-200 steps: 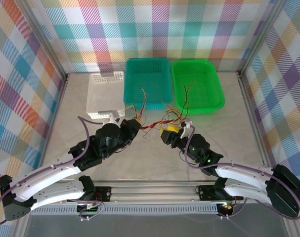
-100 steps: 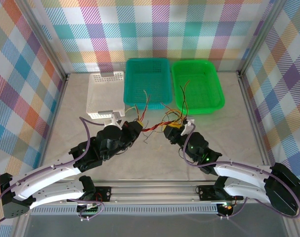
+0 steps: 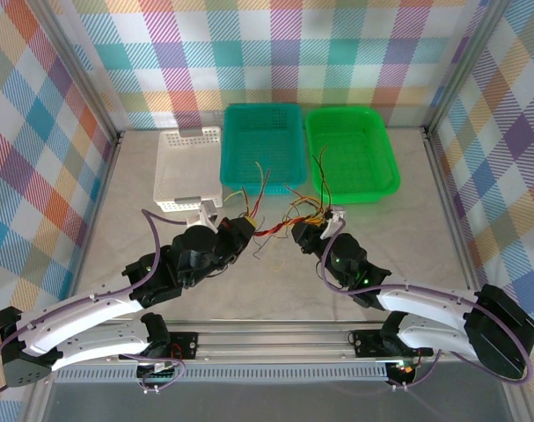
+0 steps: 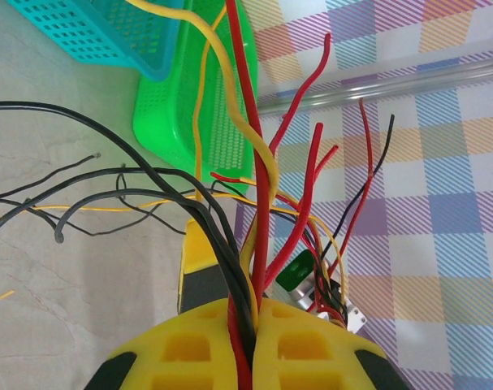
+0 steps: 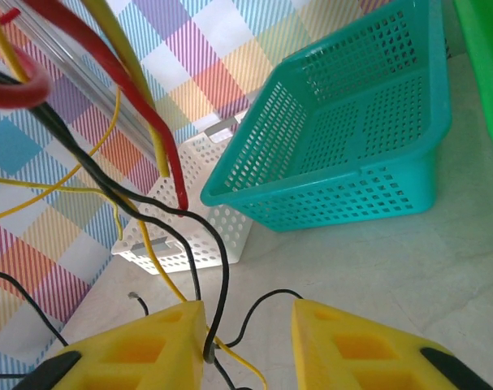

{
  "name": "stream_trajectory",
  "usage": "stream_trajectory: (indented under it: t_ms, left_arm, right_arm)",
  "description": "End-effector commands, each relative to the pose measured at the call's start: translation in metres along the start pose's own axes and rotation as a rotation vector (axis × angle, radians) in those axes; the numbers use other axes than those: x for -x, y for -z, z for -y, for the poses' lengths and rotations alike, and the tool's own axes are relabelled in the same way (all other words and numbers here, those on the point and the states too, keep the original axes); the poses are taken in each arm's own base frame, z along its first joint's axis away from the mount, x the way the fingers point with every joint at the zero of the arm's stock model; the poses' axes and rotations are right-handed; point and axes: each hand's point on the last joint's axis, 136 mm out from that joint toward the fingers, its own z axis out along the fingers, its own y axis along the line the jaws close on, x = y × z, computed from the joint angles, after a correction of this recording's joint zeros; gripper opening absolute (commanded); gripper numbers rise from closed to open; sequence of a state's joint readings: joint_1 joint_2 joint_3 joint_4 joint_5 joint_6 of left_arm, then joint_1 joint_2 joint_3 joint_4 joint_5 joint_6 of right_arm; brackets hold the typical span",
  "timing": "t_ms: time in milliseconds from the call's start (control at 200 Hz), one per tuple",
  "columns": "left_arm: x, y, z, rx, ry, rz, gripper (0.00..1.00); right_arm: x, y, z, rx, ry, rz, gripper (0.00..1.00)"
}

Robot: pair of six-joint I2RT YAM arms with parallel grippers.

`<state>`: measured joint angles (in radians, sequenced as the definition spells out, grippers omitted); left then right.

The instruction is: Untangle the cables

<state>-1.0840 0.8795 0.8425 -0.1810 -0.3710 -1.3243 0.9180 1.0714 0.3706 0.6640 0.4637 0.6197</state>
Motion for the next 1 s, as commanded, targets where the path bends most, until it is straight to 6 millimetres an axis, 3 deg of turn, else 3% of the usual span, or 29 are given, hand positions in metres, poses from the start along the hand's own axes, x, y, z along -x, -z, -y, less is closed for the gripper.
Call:
stream_trajectory:
  t_ms: [0, 50, 315, 410, 700, 860, 1000]
  left_arm:
    - [0.006, 0.013, 0.036, -0.102, 0.041, 0.012, 0.00]
    - [0.005, 0.013, 0.035, -0.101, 0.040, 0.010, 0.00]
    - [0.005, 0.013, 0.031, -0.103, 0.044, 0.013, 0.00]
    - [0.006, 0.015, 0.031, -0.106, 0.046, 0.017, 0.00]
    - [0.009, 0.021, 0.027, -0.110, 0.055, 0.023, 0.00]
    - [0.020, 0.031, 0.021, -0.094, 0.041, 0.064, 0.00]
    - [0.035, 0.047, 0.015, -0.076, 0.002, 0.118, 0.00]
  right_arm:
    - [0.025, 0.001, -0.023, 0.079, -0.040, 0.082, 0.29]
    - [0.026, 0.001, -0.029, 0.110, -0.028, 0.083, 0.24]
    - [0.027, 0.007, -0.041, 0.186, -0.030, 0.085, 0.19]
    - [0.027, 0.010, -0.042, 0.202, -0.018, 0.083, 0.00]
    - [0.030, 0.025, -0.028, 0.170, -0.021, 0.108, 0.00]
    - [0.033, 0.039, -0.007, 0.086, -0.039, 0.110, 0.00]
    - [0.027, 0.055, 0.034, -0.084, -0.046, 0.082, 0.00]
